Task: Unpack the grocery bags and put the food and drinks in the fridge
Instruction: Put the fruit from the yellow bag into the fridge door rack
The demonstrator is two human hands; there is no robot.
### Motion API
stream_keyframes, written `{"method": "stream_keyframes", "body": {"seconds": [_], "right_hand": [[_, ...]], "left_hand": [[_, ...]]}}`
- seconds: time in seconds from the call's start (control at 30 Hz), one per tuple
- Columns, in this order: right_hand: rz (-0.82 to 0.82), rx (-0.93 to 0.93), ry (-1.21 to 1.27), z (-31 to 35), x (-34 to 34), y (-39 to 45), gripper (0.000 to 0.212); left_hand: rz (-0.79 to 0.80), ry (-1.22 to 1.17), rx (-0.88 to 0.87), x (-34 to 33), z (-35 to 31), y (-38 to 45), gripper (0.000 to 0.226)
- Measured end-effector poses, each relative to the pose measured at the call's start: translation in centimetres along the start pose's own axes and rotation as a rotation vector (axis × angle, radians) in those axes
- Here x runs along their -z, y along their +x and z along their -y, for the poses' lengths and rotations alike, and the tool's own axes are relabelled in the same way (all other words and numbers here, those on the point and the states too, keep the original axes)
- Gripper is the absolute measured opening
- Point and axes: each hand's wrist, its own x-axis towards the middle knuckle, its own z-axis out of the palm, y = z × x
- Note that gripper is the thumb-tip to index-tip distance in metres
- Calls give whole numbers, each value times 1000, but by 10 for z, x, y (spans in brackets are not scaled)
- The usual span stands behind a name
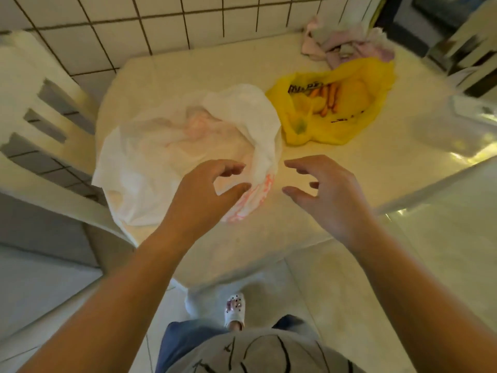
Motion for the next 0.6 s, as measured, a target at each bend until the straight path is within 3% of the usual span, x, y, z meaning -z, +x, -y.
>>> {"method": "stream_keyframes", "body": {"seconds": [0.37,0.6], "right_hand": [[-19,-81,44,-112,39,116,39],[160,-18,67,-207,56,207,39]], "left_hand": [[19,-148,58,-74,-20,133,28],[-76,-170,180,-140,-41,216,26]]}}
